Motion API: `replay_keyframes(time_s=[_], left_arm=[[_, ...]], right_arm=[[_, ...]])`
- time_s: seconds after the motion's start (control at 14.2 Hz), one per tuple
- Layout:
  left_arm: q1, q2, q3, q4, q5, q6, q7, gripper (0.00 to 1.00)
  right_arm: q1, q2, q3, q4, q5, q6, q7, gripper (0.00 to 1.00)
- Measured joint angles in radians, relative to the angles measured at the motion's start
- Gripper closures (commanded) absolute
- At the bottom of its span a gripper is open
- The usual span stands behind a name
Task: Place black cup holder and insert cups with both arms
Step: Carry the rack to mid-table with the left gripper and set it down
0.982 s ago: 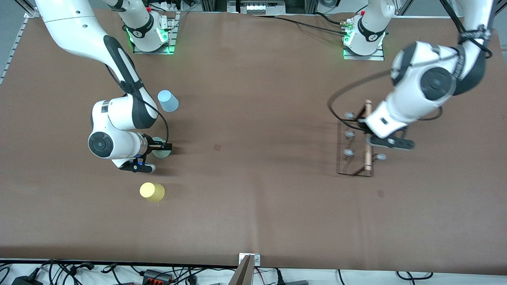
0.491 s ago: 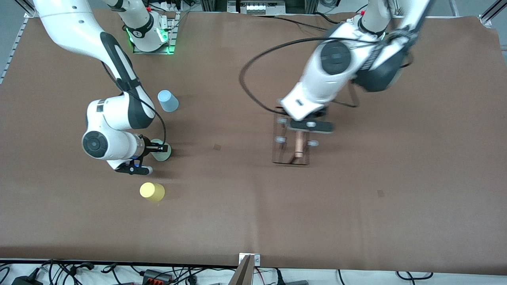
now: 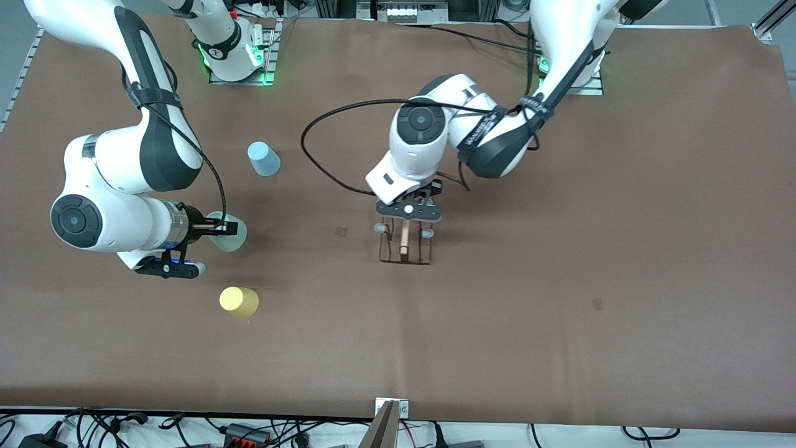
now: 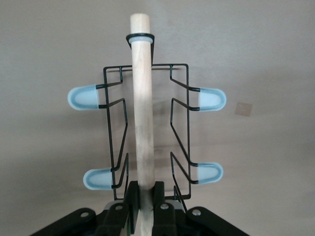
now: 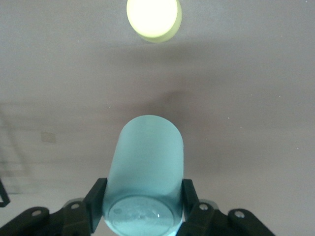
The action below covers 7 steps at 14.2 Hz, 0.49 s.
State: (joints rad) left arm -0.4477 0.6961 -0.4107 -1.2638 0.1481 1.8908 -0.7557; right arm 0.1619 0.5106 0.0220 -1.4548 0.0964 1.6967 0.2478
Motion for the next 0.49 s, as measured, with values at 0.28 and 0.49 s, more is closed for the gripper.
replay_keyframes(time_s=[0.28, 0.49], left_arm=[[-0.020, 0.011, 0.005, 0.022, 0.000, 0.026, -0.041, 0.97], [-0.050, 0.036, 0.038, 0.022, 0.008, 0.052, -0.090, 0.94]], right_arm=[[0.000, 0.013, 0.000, 0.000, 0.000, 0.000, 0.000, 0.75], [0.000, 0.015, 0.000, 0.000, 0.000, 0.000, 0.000, 0.74]])
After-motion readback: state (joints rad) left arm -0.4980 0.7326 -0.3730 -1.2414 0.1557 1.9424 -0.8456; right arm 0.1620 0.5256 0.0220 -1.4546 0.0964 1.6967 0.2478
